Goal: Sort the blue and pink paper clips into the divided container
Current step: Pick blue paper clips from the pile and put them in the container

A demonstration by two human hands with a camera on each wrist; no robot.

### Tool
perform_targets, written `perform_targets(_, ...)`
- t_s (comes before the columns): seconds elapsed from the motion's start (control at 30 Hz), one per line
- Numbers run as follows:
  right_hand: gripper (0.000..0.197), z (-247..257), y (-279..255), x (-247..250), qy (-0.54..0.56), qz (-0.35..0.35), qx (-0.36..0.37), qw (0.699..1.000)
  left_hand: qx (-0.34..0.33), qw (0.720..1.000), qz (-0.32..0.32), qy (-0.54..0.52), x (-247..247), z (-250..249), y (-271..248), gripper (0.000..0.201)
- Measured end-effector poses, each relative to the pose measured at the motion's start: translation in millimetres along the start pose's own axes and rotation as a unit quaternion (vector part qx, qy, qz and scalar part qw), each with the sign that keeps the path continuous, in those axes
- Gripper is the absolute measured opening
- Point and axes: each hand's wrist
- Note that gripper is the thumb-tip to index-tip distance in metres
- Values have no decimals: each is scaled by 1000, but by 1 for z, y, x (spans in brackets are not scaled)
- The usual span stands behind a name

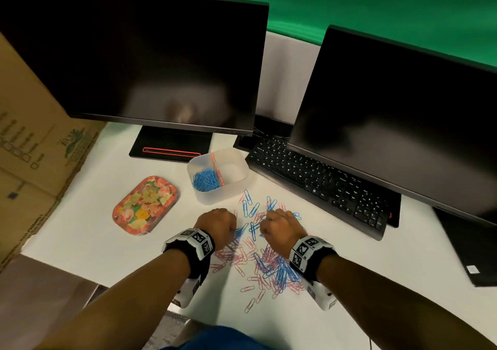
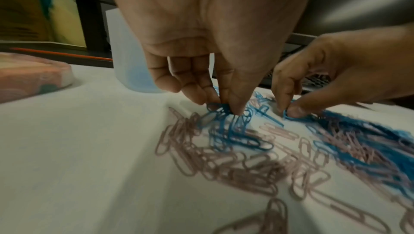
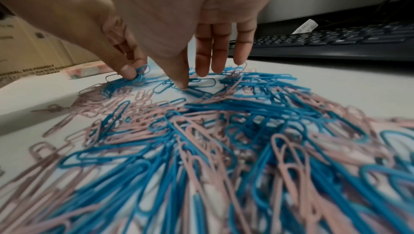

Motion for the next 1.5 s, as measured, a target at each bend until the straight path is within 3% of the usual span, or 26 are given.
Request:
perform_targets(0.2, 18, -9, -8, 4, 78, -26, -27, 996, -3, 985, -73, -155, 28, 5, -10, 12)
perform_targets(0.33, 12, -11, -11, 7, 173, -38, -69, 982, -2, 943, -121, -308, 63, 7, -24, 8)
perform_targets(0.47, 4, -11, -10, 12, 302, -68, -111, 944, 5, 886, -174, -430, 100, 20, -28, 16)
perform_targets(0.53, 8, -8, -6, 16, 400, -92, -140, 901, 12, 866, -198, -459, 114, 30, -25, 17)
perform_targets(0.67, 15, 1, 6, 37, 631, -89, -191, 747, 45, 868, -222, -442, 127, 49, -11, 16)
perform_targets(0.77, 14, 19, 17, 68, 706, -80, -178, 680, 100, 895, -211, -379, 119, 63, 7, 9)
perform_targets(0.83, 15, 32, 28, 85, 725, -77, -162, 665, 130, 926, -185, -304, 113, 67, 14, 2)
perform_targets(0.93, 17, 49, 49, 105, 710, -75, -156, 682, 160, 944, -162, -237, 104, 65, 18, 9)
perform_targets(1.1, 21, 72, 86, 125, 665, -89, -155, 725, 199, 905, -241, -289, 95, 69, 7, 13)
perform_targets(1.2, 20, 81, 105, 127, 614, -87, -157, 769, 197, 891, -285, -295, 92, 71, -10, 10)
perform_targets(1.37, 28, 88, 120, 123, 510, -67, -155, 844, 181, 892, -278, -306, 74, 74, -25, 12)
perform_targets(1.5, 24, 72, 119, 110, 476, -92, -165, 859, 160, 899, -267, -309, 58, 67, -27, 11)
Point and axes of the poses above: each hand's wrist, its own y-axis towards the middle knuckle, its own x-axis out of the back of the hand, z = x × y, and after that the axes turned 4 degrees about y, right-handed
